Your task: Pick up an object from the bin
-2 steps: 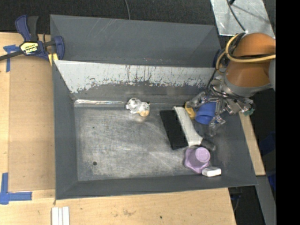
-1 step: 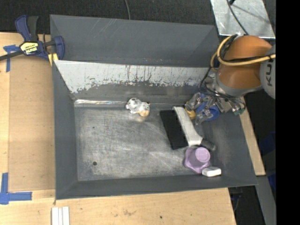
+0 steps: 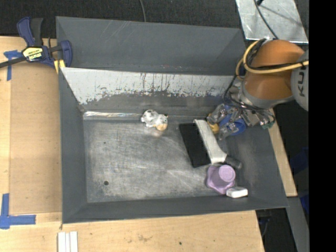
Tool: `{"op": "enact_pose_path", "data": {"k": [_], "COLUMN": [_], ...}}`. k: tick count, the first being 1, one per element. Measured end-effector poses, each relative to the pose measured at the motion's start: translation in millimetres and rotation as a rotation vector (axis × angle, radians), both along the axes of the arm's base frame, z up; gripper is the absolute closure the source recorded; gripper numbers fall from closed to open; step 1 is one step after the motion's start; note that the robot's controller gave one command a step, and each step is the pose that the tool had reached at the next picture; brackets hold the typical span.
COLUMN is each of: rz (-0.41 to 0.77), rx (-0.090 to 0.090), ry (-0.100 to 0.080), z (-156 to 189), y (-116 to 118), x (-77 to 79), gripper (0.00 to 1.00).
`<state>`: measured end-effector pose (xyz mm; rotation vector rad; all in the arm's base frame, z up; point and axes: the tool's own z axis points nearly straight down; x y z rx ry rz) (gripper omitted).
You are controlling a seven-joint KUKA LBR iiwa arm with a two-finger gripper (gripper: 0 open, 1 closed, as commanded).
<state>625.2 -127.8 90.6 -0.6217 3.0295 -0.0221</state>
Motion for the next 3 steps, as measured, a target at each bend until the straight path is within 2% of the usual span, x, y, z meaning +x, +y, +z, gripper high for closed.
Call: {"op": "enact_pose_path", "data": {"k": [1, 2, 3], "rz": [0.002, 0.132, 0.228], "rx": [0.000, 0.001, 0.000], "ry": [0.005, 0.050, 0.049], "z": [2, 41, 85], "y": [0, 25, 31], "x": [-1.0, -34.4, -33.1], "gripper": [1.00, 1.00, 1.00]}}
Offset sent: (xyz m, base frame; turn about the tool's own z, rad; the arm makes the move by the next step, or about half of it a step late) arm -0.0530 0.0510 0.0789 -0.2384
